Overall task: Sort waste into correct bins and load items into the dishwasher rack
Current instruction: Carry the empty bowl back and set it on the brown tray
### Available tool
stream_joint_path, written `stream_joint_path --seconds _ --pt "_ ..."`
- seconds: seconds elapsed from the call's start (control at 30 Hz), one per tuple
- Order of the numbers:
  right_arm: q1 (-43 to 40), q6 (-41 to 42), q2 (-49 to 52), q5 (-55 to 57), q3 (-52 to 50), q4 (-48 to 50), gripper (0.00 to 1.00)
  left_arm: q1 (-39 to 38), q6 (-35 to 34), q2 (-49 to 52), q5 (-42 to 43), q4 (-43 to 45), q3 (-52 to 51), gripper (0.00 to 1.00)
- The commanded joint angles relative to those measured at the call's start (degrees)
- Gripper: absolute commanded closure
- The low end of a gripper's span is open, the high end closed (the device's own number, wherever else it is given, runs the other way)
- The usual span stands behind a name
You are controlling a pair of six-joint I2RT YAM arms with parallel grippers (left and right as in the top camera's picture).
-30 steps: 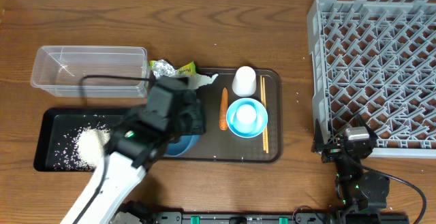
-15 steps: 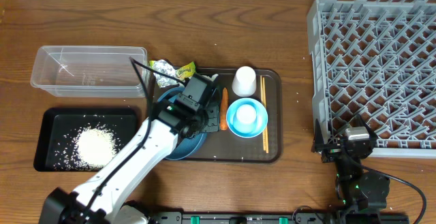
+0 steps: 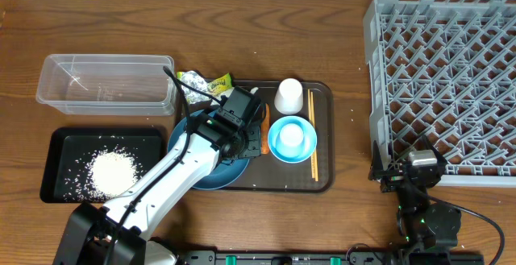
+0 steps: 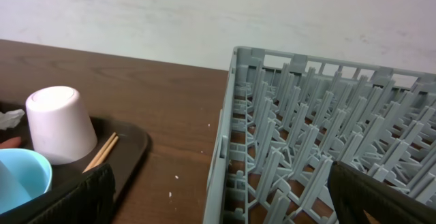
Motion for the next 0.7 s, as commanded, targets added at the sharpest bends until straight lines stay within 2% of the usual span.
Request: stream_joint_path --seconds 0.0,0.4,0.47,0.57,0.67 --pt "-0.5 -0.7 -0.5 0.2 -0.1 -0.2 0.01 -0.4 -0.7 -0.3 3.2 -0.3 0.7 0.74" --pt "-0.5 -0.7 -0.5 0.2 -0.1 -0.2 0.01 -3.5 -1.9 -7.0 4.0 -0.9 0.7 0.75" --pt "-0.5 -0.7 -0.5 0.2 -0.1 -0.2 0.01 -4.2 -1.9 -8.5 4.0 -0.9 0.7 0.71" --pt "-0.5 -0.7 -0.5 0.2 -0.1 -0.2 0.01 -4.6 -1.0 -11.2 3.9 -1.6 0.7 0.61" --pt "-0.5 -0.7 -0.5 0.2 -0.1 -0.2 0.01 -3.4 2.2 -13.6 -1.2 -3.0 0.7 0.59"
